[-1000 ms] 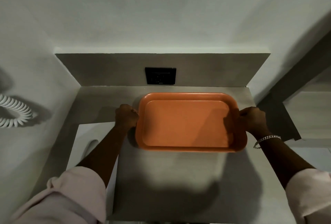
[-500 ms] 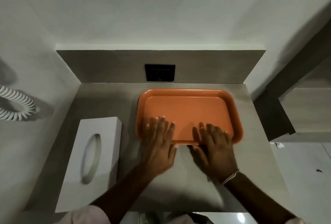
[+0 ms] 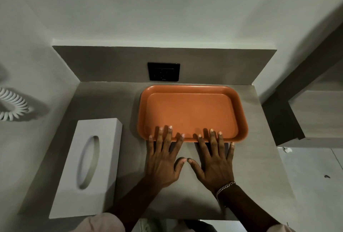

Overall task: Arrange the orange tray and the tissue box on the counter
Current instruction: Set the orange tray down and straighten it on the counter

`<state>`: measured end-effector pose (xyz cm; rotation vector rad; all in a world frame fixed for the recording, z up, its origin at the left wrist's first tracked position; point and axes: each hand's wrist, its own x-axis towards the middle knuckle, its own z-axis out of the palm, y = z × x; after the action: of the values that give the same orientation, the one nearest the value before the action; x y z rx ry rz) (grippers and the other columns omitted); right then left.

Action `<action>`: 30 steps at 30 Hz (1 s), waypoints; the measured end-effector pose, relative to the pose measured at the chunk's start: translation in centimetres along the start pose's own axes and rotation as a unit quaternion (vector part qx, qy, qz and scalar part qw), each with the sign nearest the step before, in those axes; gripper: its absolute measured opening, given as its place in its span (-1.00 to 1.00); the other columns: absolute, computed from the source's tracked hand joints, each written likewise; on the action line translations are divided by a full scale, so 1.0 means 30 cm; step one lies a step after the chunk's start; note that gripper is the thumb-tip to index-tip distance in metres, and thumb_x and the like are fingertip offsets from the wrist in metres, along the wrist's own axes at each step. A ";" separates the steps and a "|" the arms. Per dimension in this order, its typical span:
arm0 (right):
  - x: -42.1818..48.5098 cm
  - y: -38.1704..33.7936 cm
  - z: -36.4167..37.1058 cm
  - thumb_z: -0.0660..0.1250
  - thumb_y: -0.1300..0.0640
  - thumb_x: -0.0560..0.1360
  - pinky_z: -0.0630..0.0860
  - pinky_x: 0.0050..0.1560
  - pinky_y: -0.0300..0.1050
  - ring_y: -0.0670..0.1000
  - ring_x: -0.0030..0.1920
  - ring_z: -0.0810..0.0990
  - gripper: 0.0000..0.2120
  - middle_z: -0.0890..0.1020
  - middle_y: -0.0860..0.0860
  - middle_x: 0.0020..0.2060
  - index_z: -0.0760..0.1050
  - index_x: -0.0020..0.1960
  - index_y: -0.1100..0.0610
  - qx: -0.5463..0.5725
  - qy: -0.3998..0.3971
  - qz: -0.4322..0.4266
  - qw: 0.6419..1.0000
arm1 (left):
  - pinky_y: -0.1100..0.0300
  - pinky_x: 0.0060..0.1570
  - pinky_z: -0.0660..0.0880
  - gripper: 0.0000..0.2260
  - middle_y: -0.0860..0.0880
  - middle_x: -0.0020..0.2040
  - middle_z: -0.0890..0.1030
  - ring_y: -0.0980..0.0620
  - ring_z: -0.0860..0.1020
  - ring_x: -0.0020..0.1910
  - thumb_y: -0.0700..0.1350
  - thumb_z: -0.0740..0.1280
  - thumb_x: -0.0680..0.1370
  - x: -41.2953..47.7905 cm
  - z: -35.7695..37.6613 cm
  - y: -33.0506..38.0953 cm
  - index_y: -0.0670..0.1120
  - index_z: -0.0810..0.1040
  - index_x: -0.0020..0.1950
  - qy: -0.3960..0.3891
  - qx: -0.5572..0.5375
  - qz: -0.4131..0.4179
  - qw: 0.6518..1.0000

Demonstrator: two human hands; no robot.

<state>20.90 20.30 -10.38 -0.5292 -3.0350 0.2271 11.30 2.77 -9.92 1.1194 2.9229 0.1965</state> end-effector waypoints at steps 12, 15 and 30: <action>0.098 0.015 0.008 0.04 -0.45 0.49 -0.03 0.48 0.46 0.23 0.62 -0.03 -0.18 0.04 0.10 0.63 0.03 0.62 -0.08 0.004 0.000 -0.009 1.000 | -0.36 0.52 0.03 -0.32 -0.18 0.65 0.03 -0.28 -0.02 0.62 0.35 0.03 0.57 0.088 0.007 -0.035 0.07 0.02 0.62 0.015 0.001 -0.001 1.000; 0.095 0.009 -0.003 0.03 -0.44 0.49 -0.02 0.47 0.48 0.25 0.61 0.00 -0.20 0.07 0.12 0.63 0.07 0.62 -0.07 0.005 -0.002 -0.012 1.000 | -0.39 0.49 0.12 -0.30 -0.19 0.64 0.04 -0.30 0.01 0.61 0.31 0.08 0.58 0.078 -0.017 -0.036 0.05 -0.03 0.62 0.015 -0.005 0.003 1.000; 0.118 -0.298 -0.089 -0.03 -0.39 0.55 -0.05 0.53 0.33 0.21 0.62 -0.05 -0.24 0.02 0.15 0.63 -0.08 0.62 -0.05 0.102 -0.004 -0.231 0.968 | -0.31 0.56 -0.06 -0.23 -0.23 0.64 0.02 -0.26 -0.07 0.62 0.25 0.16 0.54 -0.158 -0.267 -0.255 -0.14 0.04 0.61 0.160 -0.067 -0.179 0.968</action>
<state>14.81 13.53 -6.28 0.1947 -2.9806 0.5038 9.34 -6.95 -3.05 0.5703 3.2599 0.6102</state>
